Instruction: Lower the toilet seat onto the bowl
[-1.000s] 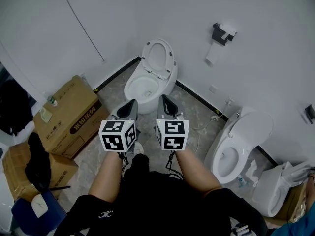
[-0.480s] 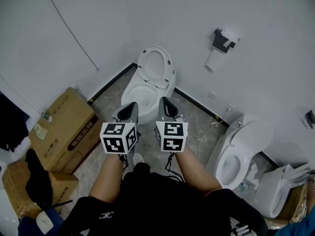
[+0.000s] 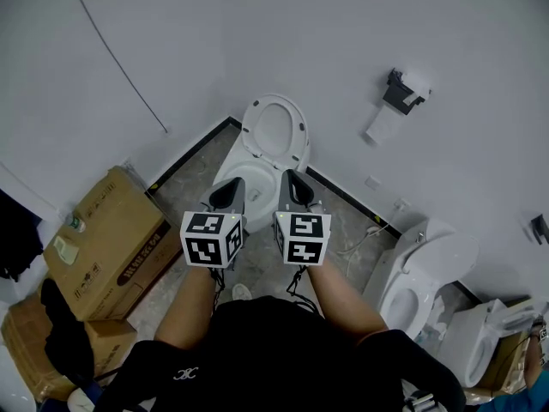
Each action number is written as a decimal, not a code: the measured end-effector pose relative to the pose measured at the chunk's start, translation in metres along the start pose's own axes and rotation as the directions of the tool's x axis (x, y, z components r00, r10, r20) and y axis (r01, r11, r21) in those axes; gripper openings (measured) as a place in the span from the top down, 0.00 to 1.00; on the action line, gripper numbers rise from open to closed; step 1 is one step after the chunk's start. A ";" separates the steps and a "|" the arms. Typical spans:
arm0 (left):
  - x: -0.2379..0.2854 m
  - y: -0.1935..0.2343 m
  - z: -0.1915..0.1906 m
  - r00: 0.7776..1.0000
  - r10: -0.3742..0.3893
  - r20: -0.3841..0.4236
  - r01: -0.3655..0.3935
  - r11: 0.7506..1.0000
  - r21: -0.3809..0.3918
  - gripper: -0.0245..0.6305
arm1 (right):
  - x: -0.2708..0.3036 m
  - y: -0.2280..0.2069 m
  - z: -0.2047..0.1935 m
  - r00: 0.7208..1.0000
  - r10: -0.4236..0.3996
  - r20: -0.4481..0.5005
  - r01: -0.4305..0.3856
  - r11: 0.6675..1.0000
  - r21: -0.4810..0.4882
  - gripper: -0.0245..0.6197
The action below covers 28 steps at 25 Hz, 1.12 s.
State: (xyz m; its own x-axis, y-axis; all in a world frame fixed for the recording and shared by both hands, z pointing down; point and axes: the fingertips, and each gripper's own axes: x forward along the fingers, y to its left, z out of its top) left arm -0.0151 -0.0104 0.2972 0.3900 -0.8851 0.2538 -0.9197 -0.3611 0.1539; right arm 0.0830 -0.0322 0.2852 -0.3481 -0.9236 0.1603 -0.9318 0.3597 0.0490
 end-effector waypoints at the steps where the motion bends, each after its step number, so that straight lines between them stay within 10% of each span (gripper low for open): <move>1: 0.007 0.006 0.003 1.000 -0.002 0.001 0.002 1.000 0.001 0.95 | 0.009 0.000 0.002 1.000 -0.002 0.000 0.002 1.000 -0.002 0.95; 28: 0.151 0.084 0.009 0.995 0.050 -0.088 -0.050 0.999 0.003 0.95 | 0.183 -0.067 -0.025 0.997 -0.014 -0.074 0.013 1.000 -0.015 0.92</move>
State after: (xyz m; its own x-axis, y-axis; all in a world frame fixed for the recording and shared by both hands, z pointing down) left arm -0.0339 -0.1767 0.3393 0.3463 -0.8727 0.3443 -0.9380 -0.3176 0.1386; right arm 0.0839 -0.2218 0.3361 -0.3268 -0.9161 0.2322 -0.9344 0.3500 0.0660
